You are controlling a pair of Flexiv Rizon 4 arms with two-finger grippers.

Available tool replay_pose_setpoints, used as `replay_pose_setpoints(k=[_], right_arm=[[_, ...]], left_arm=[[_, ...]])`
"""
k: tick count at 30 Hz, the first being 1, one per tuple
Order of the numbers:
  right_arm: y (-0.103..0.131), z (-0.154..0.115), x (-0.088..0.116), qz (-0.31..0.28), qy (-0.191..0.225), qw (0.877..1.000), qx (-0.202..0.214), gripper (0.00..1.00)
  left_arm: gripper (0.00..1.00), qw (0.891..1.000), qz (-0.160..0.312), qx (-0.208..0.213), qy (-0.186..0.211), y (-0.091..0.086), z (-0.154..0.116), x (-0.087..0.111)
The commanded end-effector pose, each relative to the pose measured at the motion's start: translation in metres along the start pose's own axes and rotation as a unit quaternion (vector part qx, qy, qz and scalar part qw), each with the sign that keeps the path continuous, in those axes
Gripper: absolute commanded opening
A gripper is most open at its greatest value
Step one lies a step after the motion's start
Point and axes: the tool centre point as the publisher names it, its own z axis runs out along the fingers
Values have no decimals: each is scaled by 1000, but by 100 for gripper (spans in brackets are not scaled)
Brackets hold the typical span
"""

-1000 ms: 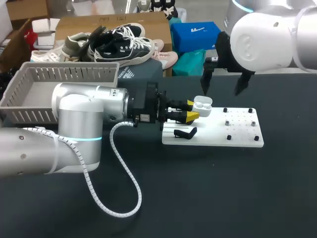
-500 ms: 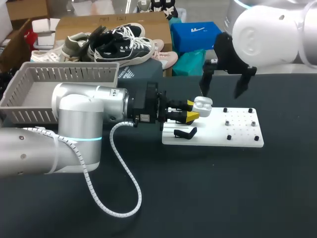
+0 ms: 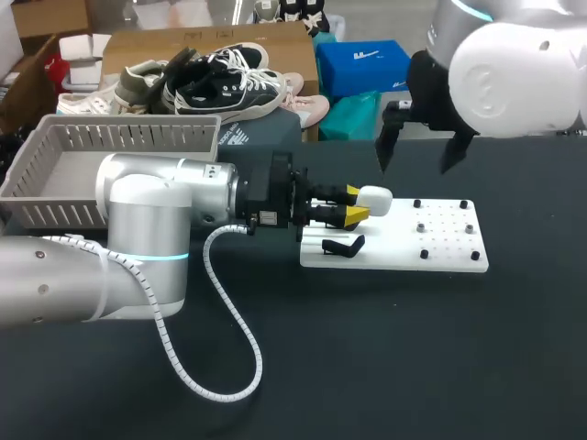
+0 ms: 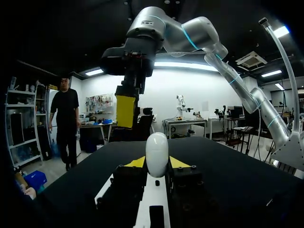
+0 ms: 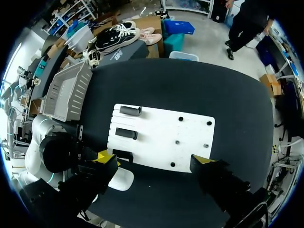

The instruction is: Pick up each earbud case from the left stands, insert the matching earbuds, close the lid, and place the case in the box.

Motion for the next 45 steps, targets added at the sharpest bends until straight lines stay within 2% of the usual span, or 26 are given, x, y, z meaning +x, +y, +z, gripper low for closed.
replay_pose_setpoints(k=[1, 8, 14, 18, 27, 33, 35, 37, 39, 40, 42, 45], right_arm=[[-15, -8, 16, 7, -66, 998, -15, 100], [-34, -11, 27, 5, -108, 993, -52, 100], [-39, -9, 37, -22, -125, 990, -65, 100], [-38, 2, 41, -25, -107, 992, -66, 100], [-38, 2, 41, -25, -107, 992, -66, 100], [-38, 2, 41, -25, -107, 992, -66, 100], [-38, 2, 41, -25, -107, 992, -66, 100], [-38, 2, 41, -25, -107, 992, -66, 100], [-38, 2, 41, -25, -107, 992, -66, 100], [-38, 2, 41, -25, -107, 992, -66, 100], [-38, 2, 41, -25, -107, 992, -66, 100], [-38, 2, 41, -25, -107, 992, -66, 100]], left_arm=[[0, 1000, -10, -15, 1, -3, -9, -2], [0, 996, -43, -80, -2, -12, -57, -8], [0, 989, -43, -138, 16, -19, -96, -21], [0, 983, -43, -177, 31, -16, -123, -28], [0, 960, -67, -263, 67, 1, -184, -32], [0, 933, -92, -327, 117, 14, -226, -27], [0, 917, -97, -355, 154, 21, -242, -20], [0, 903, -121, -382, 156, 29, -258, -11], [0, 884, -128, -408, 190, 38, -272, -2], [0, 880, -141, -417, 178, 43, -278, 2], [0, 865, -150, -437, 196, 55, -289, 11], [0, 848, -169, -462, 196, 70, -301, 21]])
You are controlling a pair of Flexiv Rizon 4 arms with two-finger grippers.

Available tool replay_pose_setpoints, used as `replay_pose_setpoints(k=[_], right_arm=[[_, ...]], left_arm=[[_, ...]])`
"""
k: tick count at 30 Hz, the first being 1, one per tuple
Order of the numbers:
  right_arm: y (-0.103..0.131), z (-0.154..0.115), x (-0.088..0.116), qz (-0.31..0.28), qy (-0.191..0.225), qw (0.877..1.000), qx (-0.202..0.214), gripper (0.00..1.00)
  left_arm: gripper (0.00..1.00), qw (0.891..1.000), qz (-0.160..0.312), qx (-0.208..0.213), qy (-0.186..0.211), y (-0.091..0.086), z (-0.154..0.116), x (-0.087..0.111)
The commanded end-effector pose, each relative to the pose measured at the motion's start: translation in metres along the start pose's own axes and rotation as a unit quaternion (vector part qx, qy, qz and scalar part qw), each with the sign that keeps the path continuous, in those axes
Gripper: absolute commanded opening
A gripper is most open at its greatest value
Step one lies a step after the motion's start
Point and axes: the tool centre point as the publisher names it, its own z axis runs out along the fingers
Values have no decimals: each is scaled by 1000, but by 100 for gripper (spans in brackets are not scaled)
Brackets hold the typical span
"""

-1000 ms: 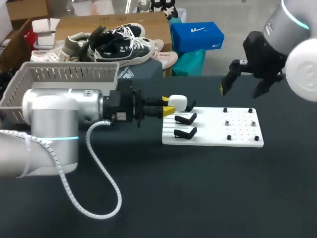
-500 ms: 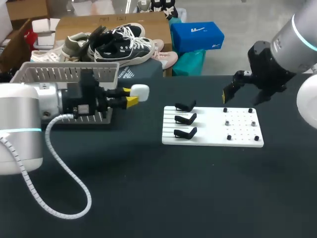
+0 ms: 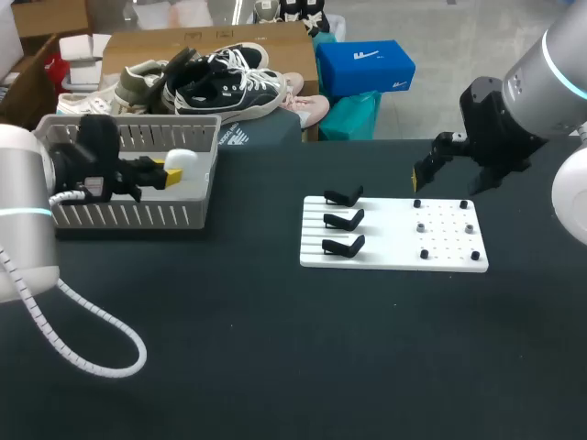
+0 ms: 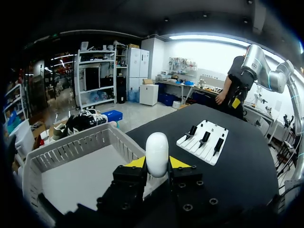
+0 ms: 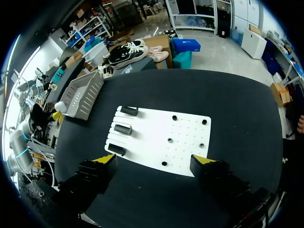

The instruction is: Pick up each earbud case from the left stands, insert the matching earbuds, close the lid, and place the case in the box.

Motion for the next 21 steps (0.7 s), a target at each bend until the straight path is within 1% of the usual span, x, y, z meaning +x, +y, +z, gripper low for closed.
replay_pose_setpoints(k=[1, 3, 5, 7, 9, 10, 11, 12, 14, 16, 18, 19, 21], right_arm=[[0, -2, 3, 1, -4, 1000, 2, 100], [0, -2, 3, 1, -4, 1000, 2, 100], [0, -2, 3, 1, -4, 1000, 2, 100], [0, -2, 3, 1, -4, 1000, 2, 100], [0, -2, 3, 1, -4, 1000, 2, 100], [0, -2, 3, 1, -4, 1000, 2, 100], [0, -2, 3, 1, -4, 1000, 2, 100], [0, -2, 3, 1, -4, 1000, 2, 100], [0, -2, 3, 1, -4, 1000, 2, 100], [0, -2, 3, 1, -4, 1000, 2, 100], [0, -2, 3, 1, -4, 1000, 2, 100], [0, -2, 3, 1, -4, 1000, 2, 100], [0, -2, 3, 1, -4, 1000, 2, 100]], left_arm=[[0, 993, -26, -117, 6, 20, 19, 1], [0, 991, -19, -129, 25, 31, 25, 2], [0, 990, -33, -135, 31, 42, 31, 6], [0, 989, -49, -137, 25, 49, 35, 9], [0, 989, -51, -139, 29, 53, 39, 12], [17, 989, -53, -138, 30, 54, 40, 13], [66, 989, -54, -138, 29, 53, 40, 13], [100, 988, -50, -143, 27, 52, 41, 12], [100, 989, -49, -138, 9, 46, 37, 8], [100, 990, -38, -135, -5, 37, 32, 1], [100, 991, -27, -127, -19, 24, 26, -8], [100, 992, -20, -123, -18, 17, 24, -11], [100, 994, -16, -107, -35, 5, 20, -16]])
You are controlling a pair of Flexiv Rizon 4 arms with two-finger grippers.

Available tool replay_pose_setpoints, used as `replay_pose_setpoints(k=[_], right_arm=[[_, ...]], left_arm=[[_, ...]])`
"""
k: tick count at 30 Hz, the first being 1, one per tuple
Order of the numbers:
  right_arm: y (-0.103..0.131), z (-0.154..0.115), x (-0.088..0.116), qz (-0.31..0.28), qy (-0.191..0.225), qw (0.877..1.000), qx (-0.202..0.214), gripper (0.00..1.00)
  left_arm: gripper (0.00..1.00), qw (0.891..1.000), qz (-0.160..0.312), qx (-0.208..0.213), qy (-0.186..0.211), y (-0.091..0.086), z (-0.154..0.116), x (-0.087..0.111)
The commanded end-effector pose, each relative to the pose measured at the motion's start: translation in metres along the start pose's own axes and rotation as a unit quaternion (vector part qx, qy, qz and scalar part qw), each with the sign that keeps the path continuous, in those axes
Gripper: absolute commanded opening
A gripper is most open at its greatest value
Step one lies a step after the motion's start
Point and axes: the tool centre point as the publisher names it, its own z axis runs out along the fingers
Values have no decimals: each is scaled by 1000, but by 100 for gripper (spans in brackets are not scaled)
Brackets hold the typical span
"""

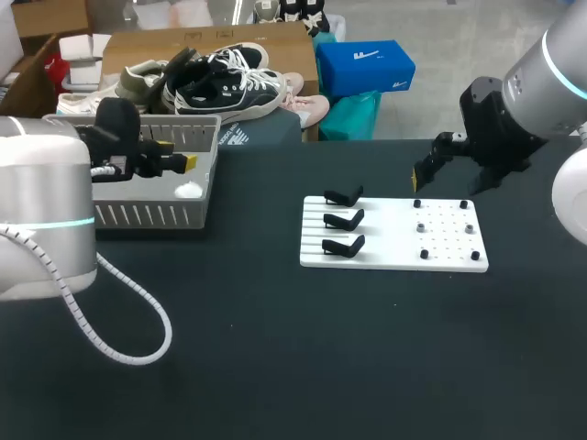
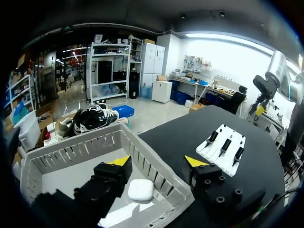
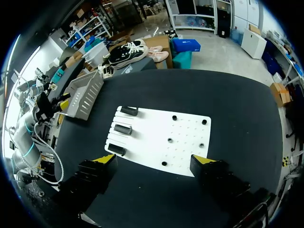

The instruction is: Pick up each earbud case from the left stands, insert the matching earbuds, close the lid, and place the case in the box.

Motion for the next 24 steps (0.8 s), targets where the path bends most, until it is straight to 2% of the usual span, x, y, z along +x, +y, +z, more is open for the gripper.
replay_pose_setpoints(k=[1, 7, 10, 14, 24], right_arm=[[0, -1, 3, 1, -4, 1000, 2, 100], [0, -1, 3, 1, -4, 1000, 2, 100], [0, -1, 3, 1, -4, 1000, 2, 100], [0, -1, 3, 1, -4, 1000, 2, 100], [0, -1, 3, 1, -4, 1000, 2, 100]], left_arm=[[100, 997, 5, -57, -51, -33, -27, -1], [100, 996, 10, 24, -81, -81, -37, -7], [100, 995, 1, 55, -87, -98, -42, -4], [100, 993, 17, 99, -68, -119, -44, 1], [100, 993, 17, 99, -68, -119, -44, 1]])
